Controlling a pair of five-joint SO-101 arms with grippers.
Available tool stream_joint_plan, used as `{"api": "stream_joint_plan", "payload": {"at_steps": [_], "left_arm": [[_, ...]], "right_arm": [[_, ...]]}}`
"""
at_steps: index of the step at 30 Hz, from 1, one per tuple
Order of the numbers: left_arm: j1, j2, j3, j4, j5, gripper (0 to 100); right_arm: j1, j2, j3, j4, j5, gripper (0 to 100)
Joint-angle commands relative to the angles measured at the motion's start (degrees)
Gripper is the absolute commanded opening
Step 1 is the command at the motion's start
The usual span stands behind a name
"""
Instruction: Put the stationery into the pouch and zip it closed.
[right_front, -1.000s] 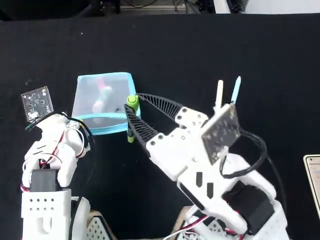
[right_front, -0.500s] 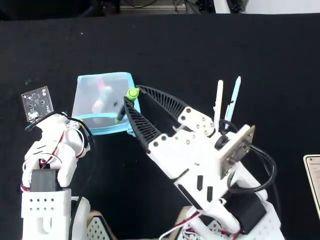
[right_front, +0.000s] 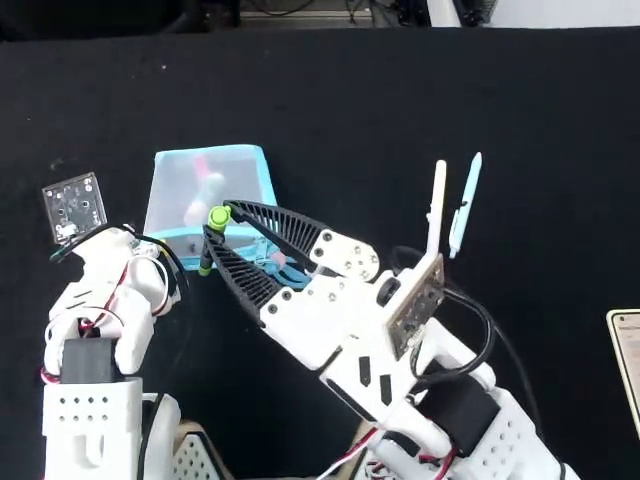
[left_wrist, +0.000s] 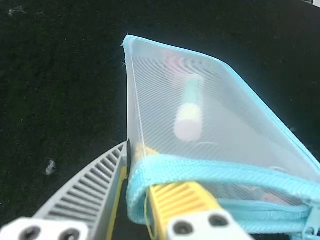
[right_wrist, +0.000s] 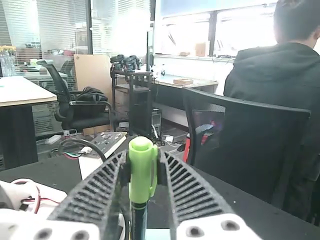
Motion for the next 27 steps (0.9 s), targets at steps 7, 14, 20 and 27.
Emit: {"api": "stream_joint_plan", "payload": {"at_steps": [7, 14, 20, 27], "left_arm": [[-0.4, -0.7, -0.6, -1.1, 0.2, 3], [-0.4, -0.7, -0.6, -1.1, 0.2, 3], [-0.4, -0.7, -0.6, -1.1, 0.2, 3], [-0.4, -0.7, -0.6, -1.1, 0.2, 3]], "right_arm": [[-0.6, 0.0, 0.5, -1.6, 0.1, 1.1], [6.1, 0.0, 12.7, -17.8, 0.1, 1.1], [6.7, 0.0, 19.8, -27.6, 1.7, 1.1], [6.3, -0.7, 26.8, -27.4, 15.2, 1.1]]}}
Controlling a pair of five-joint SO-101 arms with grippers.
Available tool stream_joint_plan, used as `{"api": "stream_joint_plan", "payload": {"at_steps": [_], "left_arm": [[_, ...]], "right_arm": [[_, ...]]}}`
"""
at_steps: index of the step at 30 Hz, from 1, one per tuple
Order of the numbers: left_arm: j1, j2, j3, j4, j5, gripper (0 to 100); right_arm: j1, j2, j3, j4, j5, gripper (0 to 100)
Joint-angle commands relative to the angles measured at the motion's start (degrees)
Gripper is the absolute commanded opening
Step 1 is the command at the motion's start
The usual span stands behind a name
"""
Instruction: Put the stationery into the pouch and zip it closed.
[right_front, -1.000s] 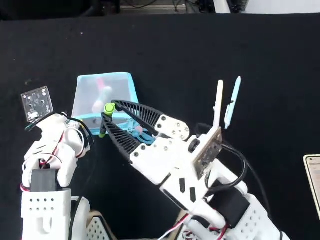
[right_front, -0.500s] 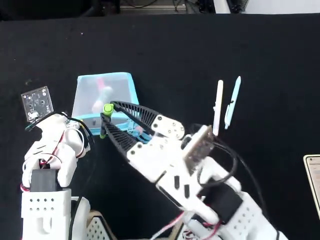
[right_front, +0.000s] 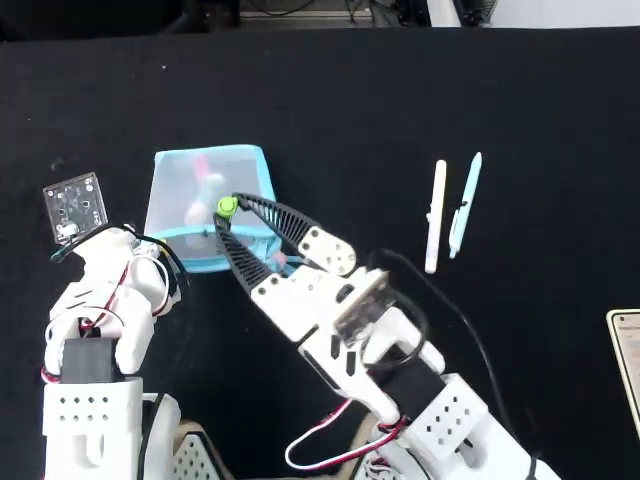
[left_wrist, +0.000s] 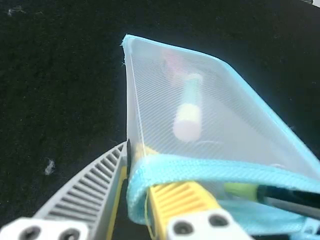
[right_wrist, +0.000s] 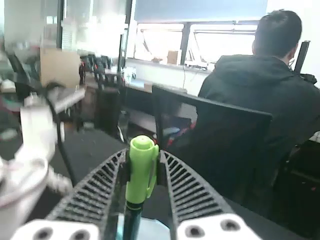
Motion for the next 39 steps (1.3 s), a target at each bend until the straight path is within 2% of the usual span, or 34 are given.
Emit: {"api": "stream_joint_plan", "payload": {"at_steps": [1, 6, 11, 16, 20, 26, 33, 36, 39], "left_arm": [[-0.4, -0.7, -0.6, -1.1, 0.2, 3], [-0.4, -0.7, -0.6, -1.1, 0.2, 3], [-0.4, -0.7, -0.6, -1.4, 0.2, 3], [-0.4, -0.7, -0.6, -1.4, 0.2, 3], [-0.4, -0.7, -0.6, -1.4, 0.2, 3], [-0.4, -0.7, -0.6, -1.4, 0.2, 3], [-0.4, -0.7, -0.6, -1.4, 0.2, 3], [-0.4, -0.7, -0.6, -1.4, 0.2, 3], [-0.4, -0.7, -0.6, -1.4, -1.0, 3]], "right_arm": [[0.6, -0.7, 1.9, -1.0, 7.3, 1.1], [-2.1, -5.3, 4.5, 1.5, 9.3, 1.1], [-8.6, -15.7, 4.9, 19.7, 9.4, 1.1], [-9.1, -20.5, 5.3, 30.3, 9.4, 1.1], [-9.1, -18.2, 6.9, 29.2, 10.7, 1.1], [-9.1, -10.6, 9.9, 19.3, 13.8, 1.1], [-9.1, 0.9, 1.2, 17.4, 13.6, 1.3], [-9.2, 5.7, -3.0, 17.4, 9.5, 2.1], [-9.2, 9.5, -6.2, 17.5, 3.3, 11.2]]}}
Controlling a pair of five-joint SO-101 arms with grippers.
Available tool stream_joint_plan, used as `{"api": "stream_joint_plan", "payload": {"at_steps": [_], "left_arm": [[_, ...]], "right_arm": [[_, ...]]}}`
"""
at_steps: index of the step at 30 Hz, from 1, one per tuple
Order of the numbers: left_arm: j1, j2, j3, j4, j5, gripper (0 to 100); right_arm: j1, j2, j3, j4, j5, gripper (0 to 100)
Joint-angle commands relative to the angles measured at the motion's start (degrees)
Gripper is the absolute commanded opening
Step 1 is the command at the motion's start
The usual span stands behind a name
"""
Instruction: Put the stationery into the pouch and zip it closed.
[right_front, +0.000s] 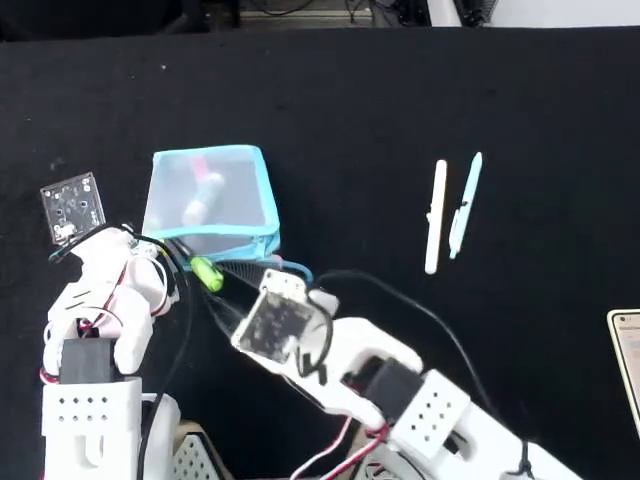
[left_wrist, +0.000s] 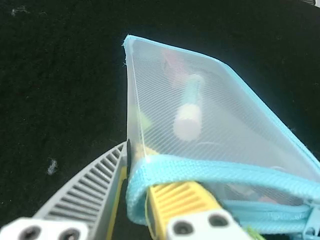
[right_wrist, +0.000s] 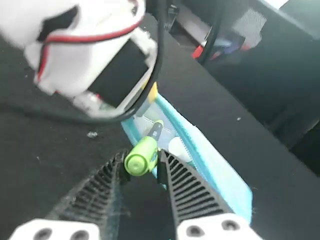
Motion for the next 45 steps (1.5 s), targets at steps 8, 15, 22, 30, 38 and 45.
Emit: {"api": "stream_joint_plan", "payload": {"at_steps": [8, 15, 22, 30, 38, 45], "left_arm": [[-0.1, -0.7, -0.6, -1.4, -1.3, 3], [-0.1, -0.7, -0.6, -1.4, -1.3, 3], [-0.1, -0.7, -0.6, -1.4, -1.1, 3], [-0.1, -0.7, -0.6, -1.4, -1.1, 3], [-0.2, -0.7, -0.6, -1.4, -1.1, 3], [-0.2, -0.7, -0.5, -1.4, -1.1, 3]], "right_arm": [[-1.0, 6.0, -13.7, 7.6, -9.1, 15.5], [7.2, -6.9, -21.9, 18.5, -7.1, 6.6], [34.7, -13.4, -26.8, 36.4, -7.1, 12.9], [48.1, -10.5, -25.9, 45.8, -7.2, 14.9], [61.9, -3.6, -26.2, 42.5, -17.4, 14.9], [63.2, -12.4, -14.7, 33.9, -16.1, 14.9]]}}
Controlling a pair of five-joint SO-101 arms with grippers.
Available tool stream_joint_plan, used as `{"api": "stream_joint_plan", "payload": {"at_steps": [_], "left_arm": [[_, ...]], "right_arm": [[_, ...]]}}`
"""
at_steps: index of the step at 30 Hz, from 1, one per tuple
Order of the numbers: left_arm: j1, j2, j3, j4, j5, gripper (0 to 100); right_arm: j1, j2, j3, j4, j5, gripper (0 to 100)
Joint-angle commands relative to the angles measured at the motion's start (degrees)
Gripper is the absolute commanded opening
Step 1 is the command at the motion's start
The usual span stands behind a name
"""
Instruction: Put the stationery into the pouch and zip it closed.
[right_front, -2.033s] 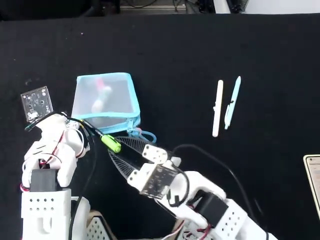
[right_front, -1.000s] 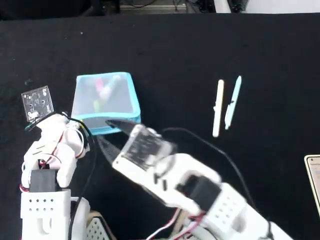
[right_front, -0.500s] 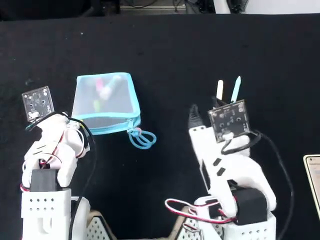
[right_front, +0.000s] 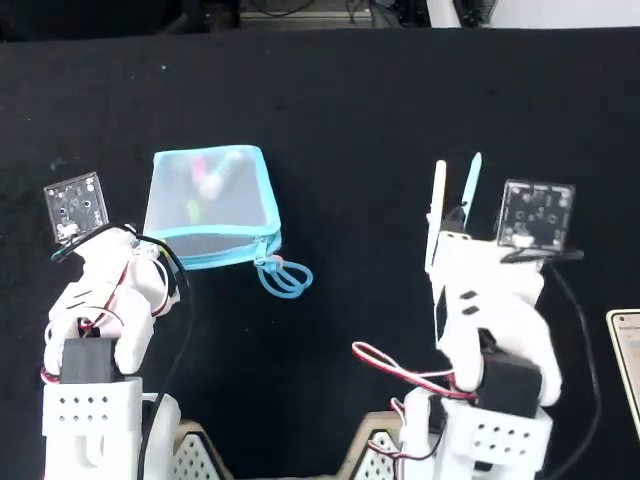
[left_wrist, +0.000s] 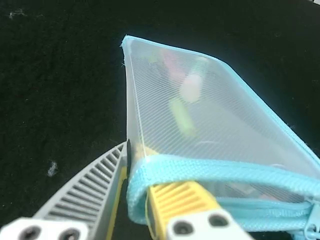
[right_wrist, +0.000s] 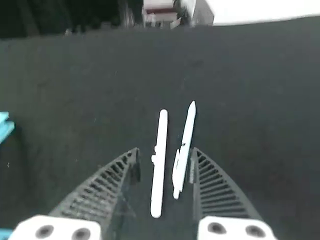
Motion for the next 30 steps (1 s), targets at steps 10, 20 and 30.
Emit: {"api": "stream_joint_plan", "payload": {"at_steps": [10, 20, 30], "left_arm": [[-0.4, -0.7, -0.5, -1.4, -0.1, 3], [-0.4, -0.7, -0.5, -1.4, -0.3, 3], [-0.4, -0.7, -0.5, -1.4, -0.4, 3]], "right_arm": [[-1.3, 13.8, -4.6, -1.4, 1.3, 15.1], [-1.2, 43.9, -21.9, -1.5, 1.7, 14.9], [-1.2, 65.3, -37.1, -1.4, 1.3, 14.9]]}}
